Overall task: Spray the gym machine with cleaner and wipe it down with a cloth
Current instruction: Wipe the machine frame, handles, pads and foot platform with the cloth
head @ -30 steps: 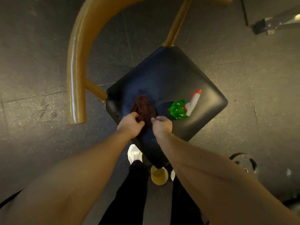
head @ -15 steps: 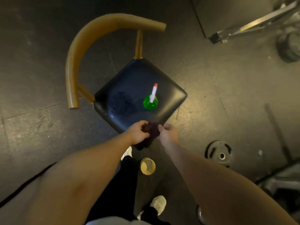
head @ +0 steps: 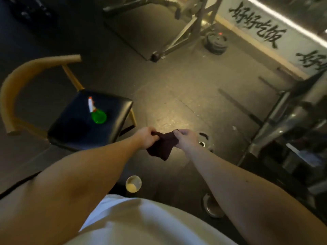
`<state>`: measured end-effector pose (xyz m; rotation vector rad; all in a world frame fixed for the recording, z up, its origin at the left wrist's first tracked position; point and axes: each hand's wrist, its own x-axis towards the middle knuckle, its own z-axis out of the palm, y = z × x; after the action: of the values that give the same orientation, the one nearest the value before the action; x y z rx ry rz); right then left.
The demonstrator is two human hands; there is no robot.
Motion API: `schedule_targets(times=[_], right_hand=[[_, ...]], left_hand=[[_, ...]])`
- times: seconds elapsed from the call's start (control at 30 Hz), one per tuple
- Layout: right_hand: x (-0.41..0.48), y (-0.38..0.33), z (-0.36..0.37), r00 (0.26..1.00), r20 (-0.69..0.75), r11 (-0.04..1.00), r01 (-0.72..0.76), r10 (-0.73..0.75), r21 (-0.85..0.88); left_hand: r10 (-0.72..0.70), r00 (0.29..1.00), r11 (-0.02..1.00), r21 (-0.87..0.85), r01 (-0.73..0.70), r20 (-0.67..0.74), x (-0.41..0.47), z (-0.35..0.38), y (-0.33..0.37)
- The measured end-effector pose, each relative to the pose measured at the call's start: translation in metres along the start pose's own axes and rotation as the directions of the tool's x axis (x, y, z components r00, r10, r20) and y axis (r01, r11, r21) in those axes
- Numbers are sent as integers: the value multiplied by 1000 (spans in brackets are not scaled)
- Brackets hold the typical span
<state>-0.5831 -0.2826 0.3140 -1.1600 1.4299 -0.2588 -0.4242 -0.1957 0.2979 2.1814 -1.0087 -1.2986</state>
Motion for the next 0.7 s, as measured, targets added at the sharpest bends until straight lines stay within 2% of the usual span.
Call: schedule_targets(times=[0.2,0.33,0.43,0.6,0.7], right_hand=[[-39,-7,-152,993,-110,999,41,-37,28],[-59,-22,-228,980,-193,989,80,-56,121],[-66,-34,-274,975,-212,974,104,-60,200],[-42,-53,-324,966,-246,929,157,-75,334],[-17,-69,-347,970,-234,925,151,-71,348]], left_hand=[[150,988,988,35,-151,30,-17,74,142],[286,957,958,-13,-286,36,-21,104,223],[367,927,930,-20,-367,82,-17,117,274],[468,880,883,-21,-468,81,19,123,350],[515,848,857,-65,-511,123,55,122,391]])
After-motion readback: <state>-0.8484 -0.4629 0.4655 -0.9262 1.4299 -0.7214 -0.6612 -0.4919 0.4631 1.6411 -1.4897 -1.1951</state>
